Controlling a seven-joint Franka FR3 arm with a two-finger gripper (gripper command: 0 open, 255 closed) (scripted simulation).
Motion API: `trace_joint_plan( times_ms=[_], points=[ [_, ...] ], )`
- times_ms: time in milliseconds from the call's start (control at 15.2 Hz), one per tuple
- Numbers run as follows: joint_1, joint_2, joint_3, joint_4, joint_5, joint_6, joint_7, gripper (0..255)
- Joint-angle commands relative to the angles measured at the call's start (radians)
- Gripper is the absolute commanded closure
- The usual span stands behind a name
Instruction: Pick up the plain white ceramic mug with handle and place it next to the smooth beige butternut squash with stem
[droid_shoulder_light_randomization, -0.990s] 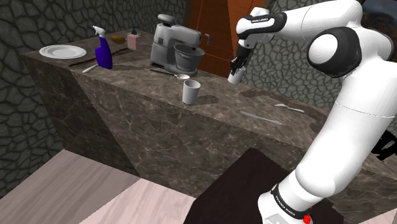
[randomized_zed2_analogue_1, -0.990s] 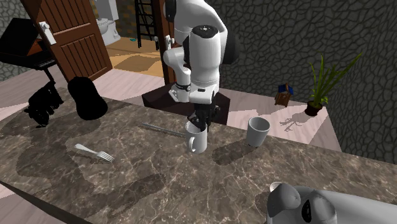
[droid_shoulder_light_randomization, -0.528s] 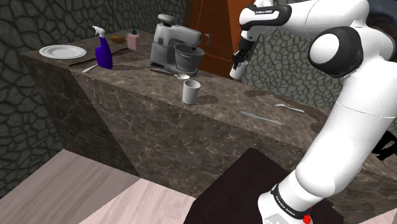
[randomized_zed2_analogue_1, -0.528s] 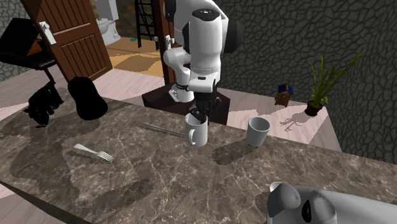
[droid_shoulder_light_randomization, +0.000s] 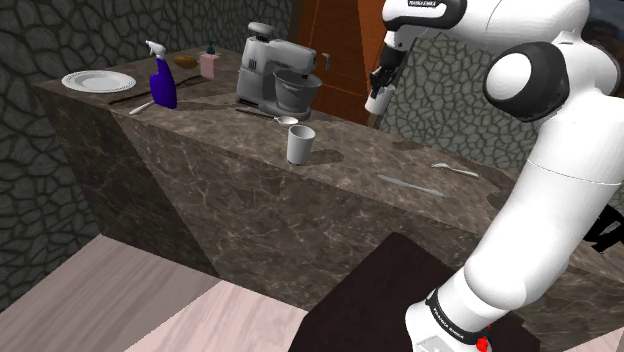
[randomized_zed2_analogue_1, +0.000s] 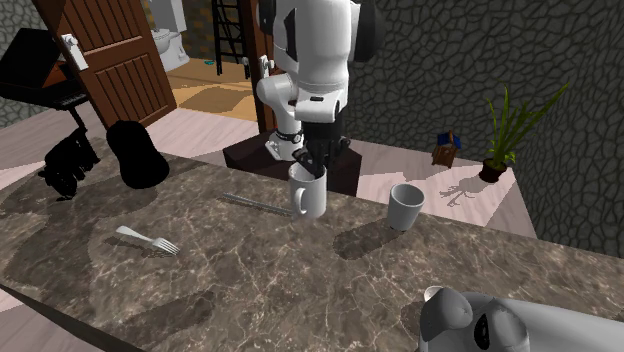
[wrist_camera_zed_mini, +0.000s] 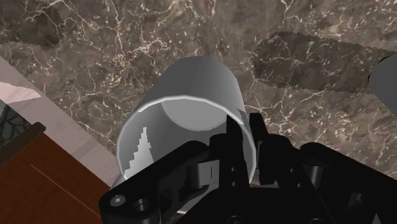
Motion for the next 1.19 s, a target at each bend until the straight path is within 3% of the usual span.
trace_joint_plan(
  times_ms=[0, 660, 1122],
  points=[
    [-0.001, 0.004, 0.000, 0.032, 0.001, -0.029, 0.001, 255],
    [-0.018, 0.048, -0.002, 0.232, 0.013, -0.185, -0.001, 255],
    [-0.043, 0.113, -0.003, 0.428, 0.033, -0.318, -0.004, 255]
  ],
)
